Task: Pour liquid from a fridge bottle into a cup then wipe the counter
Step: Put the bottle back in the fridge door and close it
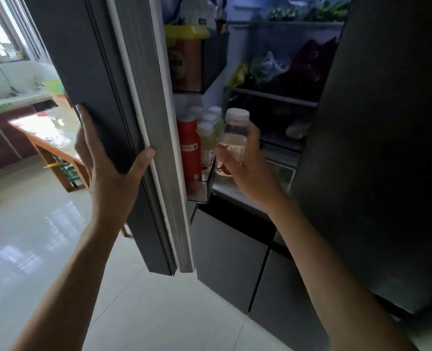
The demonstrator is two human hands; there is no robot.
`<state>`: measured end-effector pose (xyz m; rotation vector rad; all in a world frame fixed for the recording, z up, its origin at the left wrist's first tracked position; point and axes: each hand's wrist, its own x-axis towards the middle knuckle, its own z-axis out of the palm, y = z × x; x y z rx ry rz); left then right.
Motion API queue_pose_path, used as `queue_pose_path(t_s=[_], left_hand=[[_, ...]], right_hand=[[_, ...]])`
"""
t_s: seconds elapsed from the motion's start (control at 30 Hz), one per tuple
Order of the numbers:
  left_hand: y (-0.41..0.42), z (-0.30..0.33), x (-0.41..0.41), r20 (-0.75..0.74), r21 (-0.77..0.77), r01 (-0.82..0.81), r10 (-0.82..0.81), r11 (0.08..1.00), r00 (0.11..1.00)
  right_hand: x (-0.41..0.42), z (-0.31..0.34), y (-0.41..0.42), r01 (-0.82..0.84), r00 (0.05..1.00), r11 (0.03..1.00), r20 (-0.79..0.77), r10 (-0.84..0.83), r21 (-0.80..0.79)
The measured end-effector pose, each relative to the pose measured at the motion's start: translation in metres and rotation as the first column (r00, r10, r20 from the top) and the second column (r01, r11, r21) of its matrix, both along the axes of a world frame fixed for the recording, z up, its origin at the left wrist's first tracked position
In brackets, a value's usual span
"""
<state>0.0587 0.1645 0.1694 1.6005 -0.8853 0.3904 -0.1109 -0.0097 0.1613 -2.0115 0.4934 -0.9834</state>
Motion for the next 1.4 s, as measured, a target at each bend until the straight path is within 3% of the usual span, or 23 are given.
queue_pose_path(t_s=[0.13,0.37,0.6,0.83,1.0,1.03,1.1,1.17,1.23,1.4], left_hand=[[0.006,0.003,0.004,0.008,0.021,-0.021,0.021,1.000,1.000],[0.006,0.002,0.006,-0.006,-0.003,0.003,-0.003,1.000,1.000],[0.003,-0.002,0.007,0.001,-0.022,-0.007,0.007,1.000,1.000],[0.000,-0.003,0.001,-0.012,-0.026,-0.009,0.008,1.000,1.000],[-0.003,-0.004,-0.004,-0.001,-0.029,-0.009,0.009,1.000,1.000],[-0.003,-0.005,-0.005,0.004,-0.027,-0.013,0.013,1.000,1.000],[-0.004,-0.005,-0.007,0.020,-0.028,-0.020,0.020,0.999,1.000],[-0.005,-0.005,-0.010,0.030,-0.028,-0.029,0.030,0.999,0.999],[-0.006,-0.005,-0.015,0.039,-0.037,-0.037,0.039,0.999,0.998],[-0.015,-0.010,-0.027,0.063,-0.059,-0.021,0.024,0.998,0.998]], right_hand=[[0.034,0.020,0.000,-0.109,0.990,0.993,-0.091,0.105,-0.040],[0.058,0.018,0.004,-0.020,0.997,0.999,-0.071,0.017,-0.033],[0.075,0.001,0.015,-0.039,0.971,0.988,-0.239,0.001,-0.150],[0.068,0.002,0.010,-0.045,0.971,0.999,-0.234,0.044,0.000],[0.053,0.013,0.022,-0.014,0.976,1.000,-0.216,0.010,-0.020],[0.048,0.016,0.025,0.010,0.978,0.998,-0.209,-0.022,-0.061],[0.033,0.022,0.030,0.124,0.967,0.950,-0.181,-0.181,-0.287],[0.020,0.029,0.037,0.259,0.931,0.814,-0.090,-0.354,-0.520],[0.006,0.038,0.044,0.329,0.909,0.727,-0.007,-0.417,-0.602],[-0.028,0.058,0.043,0.379,0.875,0.640,0.033,-0.483,-0.668]])
